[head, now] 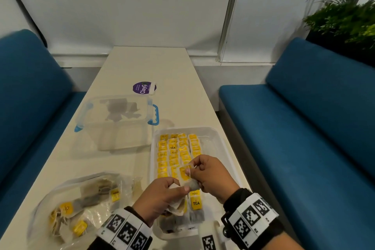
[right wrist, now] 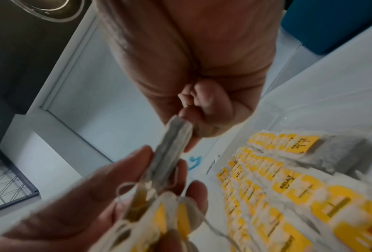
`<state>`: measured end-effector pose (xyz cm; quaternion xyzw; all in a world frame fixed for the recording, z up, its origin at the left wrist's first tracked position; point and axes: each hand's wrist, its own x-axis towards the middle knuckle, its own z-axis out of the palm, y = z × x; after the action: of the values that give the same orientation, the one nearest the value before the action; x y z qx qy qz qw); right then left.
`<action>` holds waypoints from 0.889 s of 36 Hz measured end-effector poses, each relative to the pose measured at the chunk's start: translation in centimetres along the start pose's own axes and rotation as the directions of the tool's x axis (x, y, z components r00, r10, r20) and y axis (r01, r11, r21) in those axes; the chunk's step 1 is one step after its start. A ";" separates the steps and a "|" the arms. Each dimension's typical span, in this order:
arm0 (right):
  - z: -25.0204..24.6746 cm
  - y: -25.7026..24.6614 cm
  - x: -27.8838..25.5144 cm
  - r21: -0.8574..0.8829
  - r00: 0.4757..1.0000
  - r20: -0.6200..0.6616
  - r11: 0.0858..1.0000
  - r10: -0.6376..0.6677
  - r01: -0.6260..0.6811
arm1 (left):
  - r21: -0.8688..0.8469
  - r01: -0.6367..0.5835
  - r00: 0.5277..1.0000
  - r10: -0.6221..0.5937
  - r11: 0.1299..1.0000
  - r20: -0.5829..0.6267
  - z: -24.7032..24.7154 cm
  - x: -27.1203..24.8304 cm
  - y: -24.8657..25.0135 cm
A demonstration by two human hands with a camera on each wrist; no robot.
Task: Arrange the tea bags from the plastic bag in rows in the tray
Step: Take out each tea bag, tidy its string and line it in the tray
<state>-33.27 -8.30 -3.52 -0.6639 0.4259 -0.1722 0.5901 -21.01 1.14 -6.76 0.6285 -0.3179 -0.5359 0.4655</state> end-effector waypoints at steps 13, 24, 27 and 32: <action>-1.4 2.1 -1.7 0.242 0.986 0.153 0.964 0.071 -0.107 | -0.149 0.054 0.998 -0.058 0.987 -0.023 1.0 0.3 -0.6; -2.0 4.9 -1.7 0.227 0.997 0.071 0.974 0.011 -0.027 | -0.050 0.115 0.992 -0.118 0.992 -0.054 3.1 0.7 -1.2; -2.3 5.6 -1.7 0.184 0.998 0.009 0.981 0.061 -0.061 | -0.064 0.117 0.987 -0.124 0.991 -0.101 3.1 0.6 -1.4; -3.2 7.2 -1.5 0.040 0.980 -0.168 0.994 0.103 -0.098 | -0.125 0.090 0.972 -0.115 0.988 -0.204 2.3 0.3 -1.4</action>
<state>-39.11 -8.77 -9.02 -0.6149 0.5049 -0.2048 0.5701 -23.35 0.79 -8.17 0.6694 -0.2027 -0.5071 0.5036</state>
